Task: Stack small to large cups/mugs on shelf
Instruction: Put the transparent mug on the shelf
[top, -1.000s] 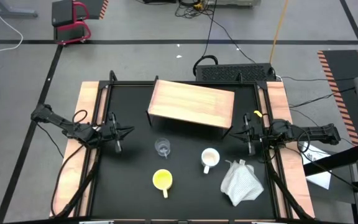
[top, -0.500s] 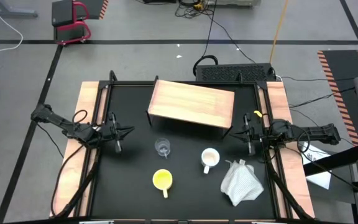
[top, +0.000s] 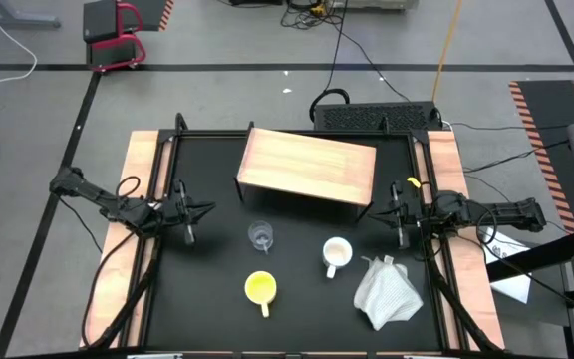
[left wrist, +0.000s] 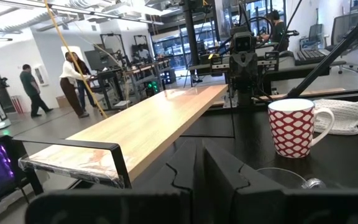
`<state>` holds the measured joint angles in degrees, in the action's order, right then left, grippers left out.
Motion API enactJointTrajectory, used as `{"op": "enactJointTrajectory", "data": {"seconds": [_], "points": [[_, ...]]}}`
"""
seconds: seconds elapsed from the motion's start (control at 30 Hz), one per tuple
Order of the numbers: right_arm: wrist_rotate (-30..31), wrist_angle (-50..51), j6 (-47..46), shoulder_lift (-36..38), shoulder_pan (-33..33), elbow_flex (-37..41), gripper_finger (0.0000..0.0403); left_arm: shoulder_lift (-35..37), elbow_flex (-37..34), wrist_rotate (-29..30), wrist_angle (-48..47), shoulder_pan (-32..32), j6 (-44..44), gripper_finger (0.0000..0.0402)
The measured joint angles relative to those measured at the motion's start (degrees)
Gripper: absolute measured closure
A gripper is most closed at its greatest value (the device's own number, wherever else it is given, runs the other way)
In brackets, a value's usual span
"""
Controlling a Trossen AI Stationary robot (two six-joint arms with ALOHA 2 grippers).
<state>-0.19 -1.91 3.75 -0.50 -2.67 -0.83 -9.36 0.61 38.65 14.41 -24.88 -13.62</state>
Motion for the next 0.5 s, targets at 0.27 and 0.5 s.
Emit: {"op": "enactJointTrajectory", "data": {"seconds": [0.27,0.5], "points": [[0.0,0.0,-2.0,0.0,0.0,0.0,0.0403,0.0,0.0,0.0,0.0,0.0,0.4,0.0371],[0.1,-1.4,0.3,0.0,0.0,0.0,0.0403,0.0,0.0,-2.7,4.0,0.0,2.2,0.0371]]}}
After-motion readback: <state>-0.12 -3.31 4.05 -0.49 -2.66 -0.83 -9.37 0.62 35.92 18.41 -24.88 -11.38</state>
